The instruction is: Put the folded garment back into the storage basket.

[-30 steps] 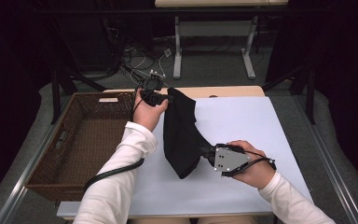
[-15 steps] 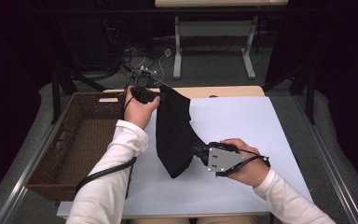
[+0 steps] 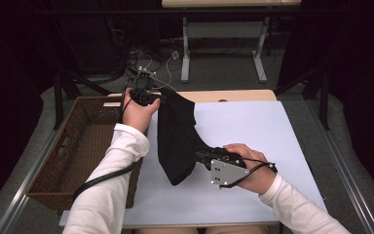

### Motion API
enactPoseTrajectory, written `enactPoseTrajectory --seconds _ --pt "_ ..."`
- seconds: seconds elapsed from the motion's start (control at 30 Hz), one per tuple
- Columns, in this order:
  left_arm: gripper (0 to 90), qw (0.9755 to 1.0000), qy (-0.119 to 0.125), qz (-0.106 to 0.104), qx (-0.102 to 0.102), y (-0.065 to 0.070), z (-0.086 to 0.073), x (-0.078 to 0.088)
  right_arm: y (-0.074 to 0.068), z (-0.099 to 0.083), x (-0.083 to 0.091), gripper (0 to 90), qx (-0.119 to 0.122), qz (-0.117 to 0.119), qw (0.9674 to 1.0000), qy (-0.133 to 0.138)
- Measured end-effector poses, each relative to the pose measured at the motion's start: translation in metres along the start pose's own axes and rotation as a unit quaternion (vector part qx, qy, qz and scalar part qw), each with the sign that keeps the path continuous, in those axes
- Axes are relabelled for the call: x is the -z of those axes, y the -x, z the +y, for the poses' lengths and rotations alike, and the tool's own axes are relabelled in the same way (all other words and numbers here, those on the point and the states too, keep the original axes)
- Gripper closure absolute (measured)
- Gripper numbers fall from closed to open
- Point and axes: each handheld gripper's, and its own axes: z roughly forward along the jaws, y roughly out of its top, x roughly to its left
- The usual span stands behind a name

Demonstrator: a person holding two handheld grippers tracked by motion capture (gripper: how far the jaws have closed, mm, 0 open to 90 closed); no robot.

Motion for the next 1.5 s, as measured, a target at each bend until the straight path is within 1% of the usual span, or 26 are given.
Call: enactPoseTrajectory --seconds 0.03,0.23,0.27,0.3,0.33,0.37,0.53,0.57,0.63,0.7,0.77,0.83,0.93,0.97,1.0,1.03,1.1,1.13,1.17,1.2,1.23,1.27,1.33,1.37,1.43,1.5 --pt "84.4 1.0000 0.001 0.000 -0.002 -0.001 0.001 0.001 0.001 0.001 -0.001 85.4 0.006 0.000 1.0000 0.002" --pt "84.4 1.0000 0.002 0.004 0.001 -0.003 0.004 0.007 0.004 0.007 -0.002 85.3 0.012 0.002 0.9999 0.009" --pt "84.5 1.0000 0.002 0.006 -0.001 -0.005 0.006 0.009 0.004 0.009 -0.003 85.4 0.016 0.000 0.9998 0.013" --pt "84.5 1.0000 0.002 0.007 -0.001 -0.006 0.006 0.010 0.005 0.010 -0.003 85.4 0.014 0.002 0.9998 0.011" --pt "84.4 1.0000 0.002 0.008 0.001 -0.006 0.007 0.011 0.005 0.011 -0.004 85.3 0.010 0.003 0.9998 0.015" --pt "84.5 1.0000 0.002 0.008 0.000 -0.008 0.007 0.012 0.007 0.012 -0.005 85.4 0.015 0.003 0.9997 0.018" --pt "84.5 0.9999 0.005 0.010 0.004 -0.013 0.009 0.018 0.011 0.018 -0.009 85.4 0.006 0.005 0.9996 0.025" --pt "84.5 0.9999 0.006 0.011 0.007 -0.014 0.010 0.019 0.012 0.019 -0.010 85.4 0.010 0.006 0.9996 0.026" --pt "84.5 0.9999 0.007 0.011 0.007 -0.016 0.011 0.023 0.013 0.023 -0.012 85.4 0.006 0.006 0.9995 0.032" --pt "84.4 0.9999 0.008 0.011 0.006 -0.019 0.012 0.027 0.016 0.028 -0.015 85.4 0.013 0.008 0.9993 0.034" --pt "84.5 0.9998 0.010 0.014 0.008 -0.022 0.012 0.031 0.018 0.032 -0.019 85.4 0.013 0.009 0.9990 0.041" --pt "84.5 0.9998 0.011 0.016 0.009 -0.026 0.013 0.035 0.019 0.036 -0.022 85.4 0.006 0.012 0.9988 0.046" --pt "84.5 0.9996 0.014 0.021 0.012 -0.033 0.014 0.041 0.021 0.042 -0.029 85.4 0.013 0.017 0.9983 0.054" --pt "84.5 0.9996 0.014 0.021 0.012 -0.033 0.014 0.041 0.022 0.043 -0.031 85.4 0.014 0.020 0.9982 0.055" --pt "84.5 0.9994 0.016 0.023 0.018 -0.038 0.015 0.045 0.022 0.045 -0.035 85.4 0.014 0.019 0.9980 0.059" --pt "84.5 0.9994 0.017 0.023 0.021 -0.041 0.015 0.047 0.022 0.046 -0.036 85.4 0.014 0.021 0.9979 0.059" --pt "84.5 0.9993 0.017 0.024 0.024 -0.044 0.014 0.048 0.023 0.049 -0.040 85.4 0.012 0.025 0.9976 0.064" --pt "84.5 0.9991 0.019 0.026 0.026 -0.050 0.014 0.051 0.024 0.049 -0.042 85.4 0.006 0.026 0.9975 0.065" --pt "84.5 0.9991 0.020 0.027 0.026 -0.053 0.014 0.053 0.025 0.050 -0.044 85.4 0.011 0.026 0.9973 0.067" --pt "84.5 0.9991 0.020 0.027 0.026 -0.056 0.014 0.054 0.026 0.051 -0.045 85.4 0.007 0.027 0.9972 0.069" --pt "84.5 0.9990 0.019 0.028 0.030 -0.058 0.014 0.055 0.026 0.051 -0.047 85.4 0.007 0.028 0.9971 0.071" --pt "84.5 0.9990 0.017 0.029 0.029 -0.061 0.014 0.057 0.027 0.052 -0.050 85.4 0.004 0.029 0.9968 0.074" --pt "84.5 0.9989 0.021 0.029 0.032 -0.065 0.014 0.060 0.028 0.054 -0.053 85.4 0.006 0.034 0.9968 0.072" --pt "84.5 0.9987 0.023 0.029 0.036 -0.067 0.014 0.061 0.028 0.055 -0.056 85.4 0.007 0.034 0.9967 0.073" --pt "84.5 0.9986 0.022 0.029 0.037 -0.069 0.013 0.062 0.029 0.058 -0.060 85.4 0.006 0.038 0.9964 0.076" --pt "84.5 0.9984 0.023 0.031 0.041 -0.074 0.012 0.064 0.029 0.061 -0.063 85.4 0.006 0.040 0.9960 0.080"
